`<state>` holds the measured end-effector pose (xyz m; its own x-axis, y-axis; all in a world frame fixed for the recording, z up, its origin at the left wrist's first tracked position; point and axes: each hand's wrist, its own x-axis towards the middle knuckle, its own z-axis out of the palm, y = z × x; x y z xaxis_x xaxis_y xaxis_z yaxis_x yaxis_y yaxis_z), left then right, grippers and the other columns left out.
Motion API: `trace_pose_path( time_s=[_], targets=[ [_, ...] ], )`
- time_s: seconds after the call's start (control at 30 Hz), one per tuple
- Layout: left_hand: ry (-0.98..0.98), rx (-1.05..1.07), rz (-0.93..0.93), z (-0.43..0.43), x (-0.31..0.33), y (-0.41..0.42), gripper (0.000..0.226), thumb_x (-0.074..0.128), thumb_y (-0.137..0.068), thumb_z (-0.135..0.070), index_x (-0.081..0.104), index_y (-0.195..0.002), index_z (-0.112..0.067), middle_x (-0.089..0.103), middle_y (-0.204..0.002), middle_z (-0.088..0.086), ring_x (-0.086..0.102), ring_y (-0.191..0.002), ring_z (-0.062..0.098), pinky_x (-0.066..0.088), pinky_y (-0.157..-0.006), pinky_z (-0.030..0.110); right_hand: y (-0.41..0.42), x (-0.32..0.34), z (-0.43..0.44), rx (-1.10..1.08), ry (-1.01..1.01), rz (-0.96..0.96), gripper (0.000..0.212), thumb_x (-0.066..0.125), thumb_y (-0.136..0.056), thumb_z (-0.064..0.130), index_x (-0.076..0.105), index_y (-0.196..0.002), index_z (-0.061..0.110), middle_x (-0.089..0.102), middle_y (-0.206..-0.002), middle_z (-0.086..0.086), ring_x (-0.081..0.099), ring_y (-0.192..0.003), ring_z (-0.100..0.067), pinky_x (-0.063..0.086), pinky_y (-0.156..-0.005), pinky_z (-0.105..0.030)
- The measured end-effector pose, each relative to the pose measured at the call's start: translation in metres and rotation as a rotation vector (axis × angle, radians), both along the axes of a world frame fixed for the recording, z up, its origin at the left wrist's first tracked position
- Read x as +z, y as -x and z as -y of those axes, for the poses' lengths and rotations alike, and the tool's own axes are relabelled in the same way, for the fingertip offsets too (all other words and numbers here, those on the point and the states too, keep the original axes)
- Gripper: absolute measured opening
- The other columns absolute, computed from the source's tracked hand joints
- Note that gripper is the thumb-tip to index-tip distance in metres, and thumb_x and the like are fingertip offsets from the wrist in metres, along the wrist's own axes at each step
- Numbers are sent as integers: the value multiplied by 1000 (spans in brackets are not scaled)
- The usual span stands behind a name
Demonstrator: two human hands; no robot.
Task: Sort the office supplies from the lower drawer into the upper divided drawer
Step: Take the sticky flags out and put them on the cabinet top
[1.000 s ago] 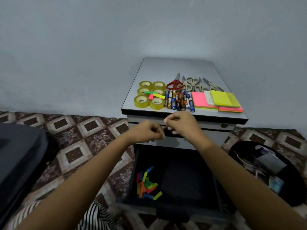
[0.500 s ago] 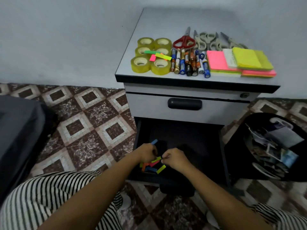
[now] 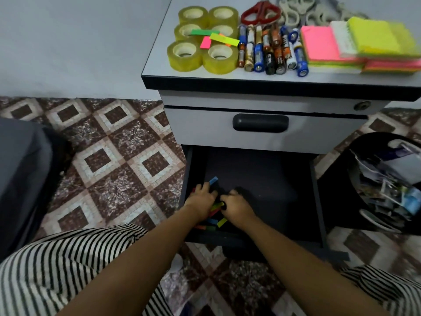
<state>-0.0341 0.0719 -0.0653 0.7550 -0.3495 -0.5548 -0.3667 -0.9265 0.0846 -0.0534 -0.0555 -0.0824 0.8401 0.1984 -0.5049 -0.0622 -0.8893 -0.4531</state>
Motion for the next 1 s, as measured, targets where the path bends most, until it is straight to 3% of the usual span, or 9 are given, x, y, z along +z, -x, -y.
trace_pose_path(
  time_s=[0.33,0.5,0.63,0.73,0.83,1.0],
  targets=[
    [-1,21,-66,-1,-6,-2,45,47,-95,-22,38,-137,-6,22,-149,19,19,-137,38,29,-110,47,-1,-2,-7,21,90,52,20,42,-93,9,56,-108,7,47,-121,-14,44,-112,-31,41,-91,-36],
    [128,57,-111,-1,-5,-2,34,51,-94,-25,49,-124,-8,52,-129,15,51,-115,29,43,-94,37,1,1,-8,-16,-16,0,17,38,-90,2,47,-82,14,59,-107,-17,56,-99,-30,42,-75,-32],
    [214,99,-173,-2,0,0,29,53,-92,-26,55,-114,-8,60,-113,14,58,-103,29,46,-84,34,2,0,0,-99,-125,-72,30,44,-81,-1,41,-62,22,60,-88,-11,60,-87,-29,47,-70,-34],
    [293,149,-191,-2,2,0,22,55,-91,-20,61,-105,-5,64,-105,15,60,-96,28,45,-79,31,2,0,9,-164,-174,-66,28,54,-80,1,49,-65,24,60,-84,-7,61,-84,-25,46,-68,-28],
    [336,166,-204,-2,1,0,25,55,-91,-19,66,-107,-3,66,-104,15,60,-96,27,47,-83,34,2,0,18,-214,-211,-89,9,63,-82,5,68,-87,10,67,-91,-10,60,-83,-19,45,-69,-22],
    [391,205,-189,1,0,4,24,51,-93,-17,67,-106,-5,67,-102,14,61,-93,26,48,-82,35,2,5,25,-260,-272,-112,13,65,-84,7,71,-93,1,70,-97,-13,57,-81,-13,45,-69,-20]
  ],
)
